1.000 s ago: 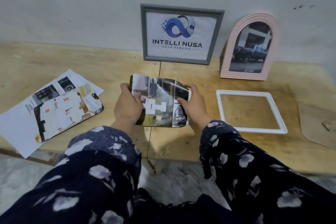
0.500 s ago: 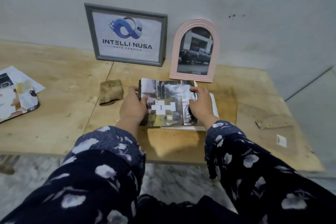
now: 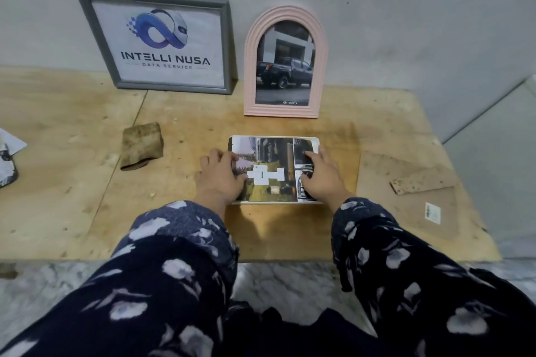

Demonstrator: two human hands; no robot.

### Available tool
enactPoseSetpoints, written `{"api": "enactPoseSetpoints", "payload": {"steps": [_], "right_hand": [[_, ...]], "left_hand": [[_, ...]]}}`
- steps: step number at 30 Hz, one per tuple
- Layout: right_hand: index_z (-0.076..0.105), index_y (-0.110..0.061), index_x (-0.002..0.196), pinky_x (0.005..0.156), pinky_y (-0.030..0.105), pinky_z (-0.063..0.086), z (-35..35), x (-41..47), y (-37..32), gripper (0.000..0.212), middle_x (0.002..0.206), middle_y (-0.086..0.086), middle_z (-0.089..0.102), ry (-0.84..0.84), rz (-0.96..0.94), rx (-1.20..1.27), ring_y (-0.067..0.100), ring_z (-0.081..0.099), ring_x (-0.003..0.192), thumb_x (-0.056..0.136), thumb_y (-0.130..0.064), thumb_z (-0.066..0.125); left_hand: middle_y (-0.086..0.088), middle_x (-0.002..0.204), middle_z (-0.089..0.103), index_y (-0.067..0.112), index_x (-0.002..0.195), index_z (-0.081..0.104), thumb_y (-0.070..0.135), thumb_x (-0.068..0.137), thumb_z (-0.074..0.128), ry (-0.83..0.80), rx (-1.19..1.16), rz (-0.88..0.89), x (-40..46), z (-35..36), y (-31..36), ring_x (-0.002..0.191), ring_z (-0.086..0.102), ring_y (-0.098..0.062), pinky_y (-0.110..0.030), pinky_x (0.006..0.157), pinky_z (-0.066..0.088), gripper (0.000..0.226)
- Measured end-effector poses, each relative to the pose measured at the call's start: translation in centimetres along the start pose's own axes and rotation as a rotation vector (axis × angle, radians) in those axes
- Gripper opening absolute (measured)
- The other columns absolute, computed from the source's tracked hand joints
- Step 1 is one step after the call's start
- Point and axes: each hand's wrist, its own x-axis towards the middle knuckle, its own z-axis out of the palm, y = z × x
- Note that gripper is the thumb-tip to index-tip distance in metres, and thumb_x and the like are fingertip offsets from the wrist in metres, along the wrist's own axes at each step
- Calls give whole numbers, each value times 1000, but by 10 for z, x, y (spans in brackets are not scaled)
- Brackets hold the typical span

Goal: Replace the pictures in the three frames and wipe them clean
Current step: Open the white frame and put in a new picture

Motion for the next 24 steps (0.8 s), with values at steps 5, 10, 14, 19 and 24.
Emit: {"api": "enactPoseSetpoints", "payload": {"steps": [5, 10, 14, 19, 24], "right_hand": [[25, -20, 151, 118, 43, 20, 9, -4, 4, 61, 161, -1, 10, -22, -18, -58, 27, 15, 145, 93, -24, 43], [32, -16, 148, 118, 38, 20, 13, -5, 4, 56, 159, 2, 18, 64, -24, -42, 24, 20, 143, 94, -21, 44], [45, -12, 140, 111, 40, 31, 16, -7, 4, 48, 150, 7, 35, 171, -43, -69, 25, 33, 134, 93, -19, 46], [43, -16, 141, 114, 40, 25, 16, -8, 5, 50, 147, 4, 40, 173, -35, -80, 24, 34, 134, 92, -21, 47], [45, -20, 137, 107, 38, 30, 2, -13, 5, 57, 135, 3, 44, 267, 0, 70, 26, 39, 126, 83, -13, 57]], "left_hand": [[0, 149, 22, 22, 131, 44, 35, 88, 54, -5, 51, 58, -1, 7, 1, 131, 23, -28, -45, 102, 31, 46], [3, 153, 25, 26, 140, 35, 37, 92, 45, -56, 117, 149, -3, 10, 0, 135, 22, -26, -45, 111, 22, 50], [4, 156, 21, 28, 144, 31, 44, 95, 42, -63, 171, 186, -3, 9, -2, 135, 23, -28, -46, 114, 19, 53], [2, 156, 20, 26, 145, 30, 42, 94, 42, -78, 196, 191, -2, 10, 0, 138, 20, -30, -54, 116, 11, 55], [-1, 158, 10, 22, 142, 35, 36, 96, 42, -10, 205, 199, -3, 4, 13, 141, 10, -32, -56, 116, 3, 48]]}}
